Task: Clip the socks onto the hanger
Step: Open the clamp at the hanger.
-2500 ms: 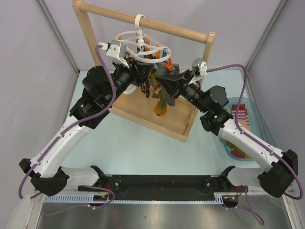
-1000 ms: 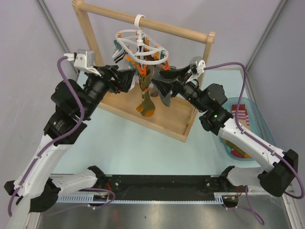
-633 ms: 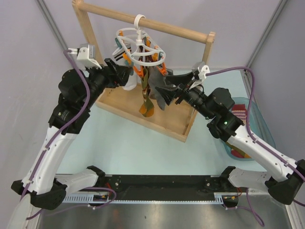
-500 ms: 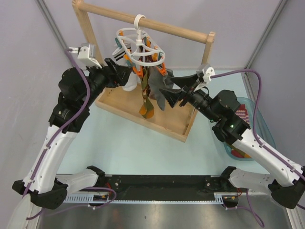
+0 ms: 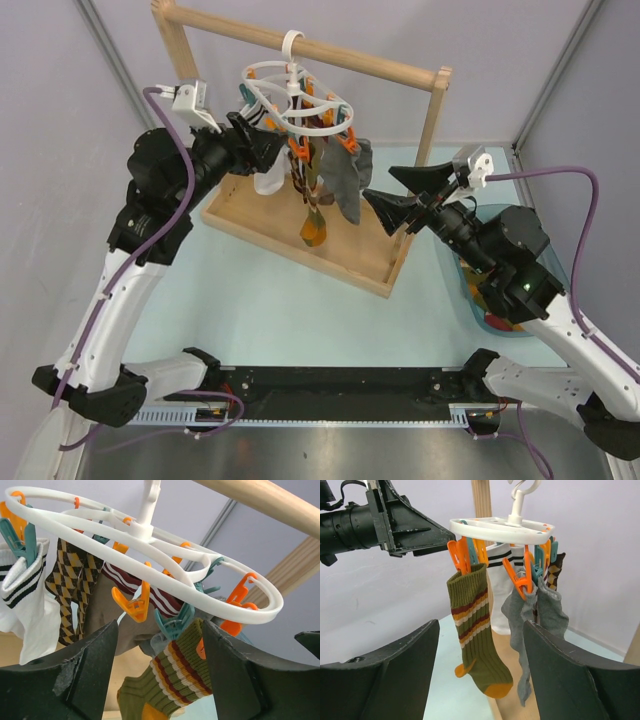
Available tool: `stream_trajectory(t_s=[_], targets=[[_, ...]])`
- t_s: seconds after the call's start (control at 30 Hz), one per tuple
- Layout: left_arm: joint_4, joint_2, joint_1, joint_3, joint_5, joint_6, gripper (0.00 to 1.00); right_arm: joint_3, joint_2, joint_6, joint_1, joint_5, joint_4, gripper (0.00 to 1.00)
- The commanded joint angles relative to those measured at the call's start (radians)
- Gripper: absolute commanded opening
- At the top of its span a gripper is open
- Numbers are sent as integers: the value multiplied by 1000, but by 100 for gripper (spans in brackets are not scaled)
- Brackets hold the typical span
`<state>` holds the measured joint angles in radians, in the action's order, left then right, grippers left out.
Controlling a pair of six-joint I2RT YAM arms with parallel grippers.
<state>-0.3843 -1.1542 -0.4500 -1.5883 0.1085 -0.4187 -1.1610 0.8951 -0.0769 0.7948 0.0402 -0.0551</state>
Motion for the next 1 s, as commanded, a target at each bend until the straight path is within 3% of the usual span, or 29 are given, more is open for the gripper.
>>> stream_trajectory(t_s=[0.0, 0.37, 0.97], targets=[[28, -16, 5, -42, 19, -9, 71, 3, -27, 23, 6, -34, 31, 73], [67, -47, 5, -50, 52, -68, 65, 14, -28, 22, 4, -39, 35, 73], [79, -75, 5, -59, 51, -104, 63, 17, -9, 17, 3, -39, 28, 73]])
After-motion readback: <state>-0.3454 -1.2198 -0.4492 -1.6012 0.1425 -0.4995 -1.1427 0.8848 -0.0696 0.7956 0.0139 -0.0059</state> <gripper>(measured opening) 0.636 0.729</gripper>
